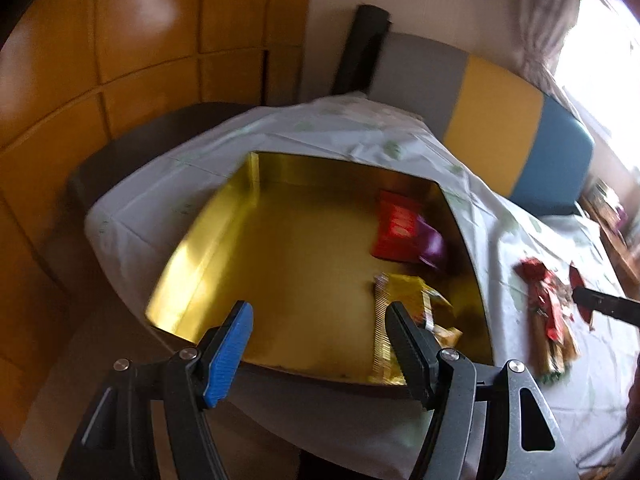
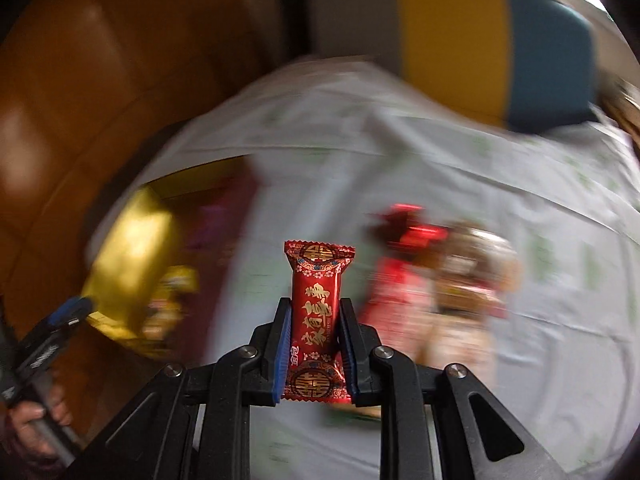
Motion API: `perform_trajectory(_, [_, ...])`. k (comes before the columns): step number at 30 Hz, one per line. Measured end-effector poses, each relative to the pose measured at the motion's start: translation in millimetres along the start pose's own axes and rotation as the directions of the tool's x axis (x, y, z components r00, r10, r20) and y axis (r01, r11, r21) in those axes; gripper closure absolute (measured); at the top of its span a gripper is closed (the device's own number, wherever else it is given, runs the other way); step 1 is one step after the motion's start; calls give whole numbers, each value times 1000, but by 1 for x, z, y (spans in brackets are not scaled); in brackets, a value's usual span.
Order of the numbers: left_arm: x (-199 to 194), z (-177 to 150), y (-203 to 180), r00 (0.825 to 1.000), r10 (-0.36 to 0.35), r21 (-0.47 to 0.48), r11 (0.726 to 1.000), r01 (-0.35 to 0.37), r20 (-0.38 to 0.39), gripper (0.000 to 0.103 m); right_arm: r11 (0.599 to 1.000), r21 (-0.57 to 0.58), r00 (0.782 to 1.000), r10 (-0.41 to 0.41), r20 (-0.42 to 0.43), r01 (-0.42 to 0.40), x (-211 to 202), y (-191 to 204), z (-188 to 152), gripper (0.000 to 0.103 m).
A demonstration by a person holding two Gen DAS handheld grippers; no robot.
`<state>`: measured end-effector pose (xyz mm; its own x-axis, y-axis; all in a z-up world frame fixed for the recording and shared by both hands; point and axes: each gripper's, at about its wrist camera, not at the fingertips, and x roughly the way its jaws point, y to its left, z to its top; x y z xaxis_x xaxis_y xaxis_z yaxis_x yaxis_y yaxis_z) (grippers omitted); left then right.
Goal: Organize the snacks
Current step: 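Lift the red candy and carry it over the gold box with the right tool, then open the right tool to release the red candy into the box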
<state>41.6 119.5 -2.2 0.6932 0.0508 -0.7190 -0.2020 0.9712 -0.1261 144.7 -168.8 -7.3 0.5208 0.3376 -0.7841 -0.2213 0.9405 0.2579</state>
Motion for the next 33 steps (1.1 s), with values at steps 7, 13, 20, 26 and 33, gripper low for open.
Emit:
perform_trajectory(7, [-2, 5, 33, 998, 61, -70, 996, -59, 21, 34, 967, -125, 973, 213, -93, -224, 46, 111, 9, 81])
perform_trajectory(13, [4, 1, 46, 997, 73, -95, 993, -72, 3, 34, 947, -109, 940, 276, -201, -301, 101, 154, 5, 78])
perform_trajectory(20, [10, -3, 43, 998, 56, -82, 995, -57, -18, 34, 954, -116, 933, 238, -270, -276, 119, 158, -12, 66])
perform_trajectory(26, [3, -2, 30, 999, 45, -43, 998, -45, -5, 34, 955, -109, 953, 257, -160, -276, 77, 132, -6, 65])
perform_trajectory(33, [-8, -4, 8, 1000, 10, 10, 1000, -10, 9, 34, 967, -144, 976, 198, -86, -209, 37, 107, -14, 65])
